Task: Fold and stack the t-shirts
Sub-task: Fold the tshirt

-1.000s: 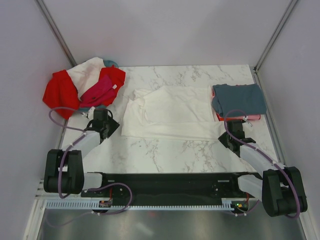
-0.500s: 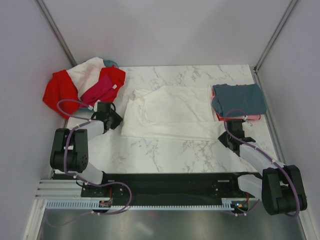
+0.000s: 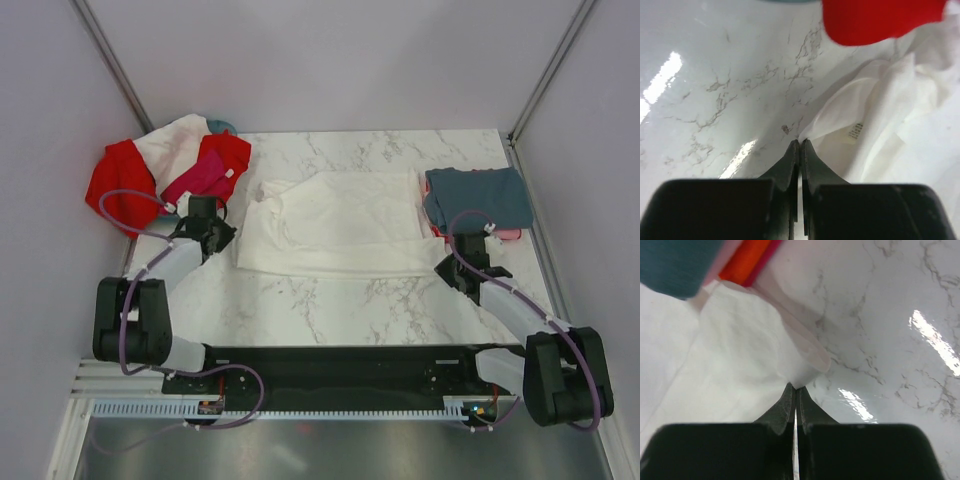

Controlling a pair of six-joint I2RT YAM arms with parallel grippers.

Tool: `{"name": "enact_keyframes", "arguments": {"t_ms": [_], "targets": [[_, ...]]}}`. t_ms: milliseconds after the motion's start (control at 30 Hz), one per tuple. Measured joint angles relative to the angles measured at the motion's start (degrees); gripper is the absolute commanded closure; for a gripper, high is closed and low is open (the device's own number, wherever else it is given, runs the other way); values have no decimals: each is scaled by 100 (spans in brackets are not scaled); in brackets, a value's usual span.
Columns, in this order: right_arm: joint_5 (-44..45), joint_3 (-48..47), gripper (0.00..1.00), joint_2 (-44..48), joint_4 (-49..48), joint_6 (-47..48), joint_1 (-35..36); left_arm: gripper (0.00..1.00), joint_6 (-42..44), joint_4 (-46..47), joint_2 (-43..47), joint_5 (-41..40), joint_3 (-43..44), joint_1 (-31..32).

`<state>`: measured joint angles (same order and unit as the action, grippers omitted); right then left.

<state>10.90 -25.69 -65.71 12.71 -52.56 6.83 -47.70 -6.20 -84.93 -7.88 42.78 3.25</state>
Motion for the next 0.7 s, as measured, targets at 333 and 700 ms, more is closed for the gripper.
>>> {"name": "enact_keyframes", "arguments": {"t_ms": [333, 700], "targets": [[-140, -63, 100, 400, 7, -125, -7, 53, -160, -898, 1176, -844, 26, 4], [-227, 562, 100, 688, 105, -212, -33, 34, -520, -1812, 1899, -833, -505, -17]]}}
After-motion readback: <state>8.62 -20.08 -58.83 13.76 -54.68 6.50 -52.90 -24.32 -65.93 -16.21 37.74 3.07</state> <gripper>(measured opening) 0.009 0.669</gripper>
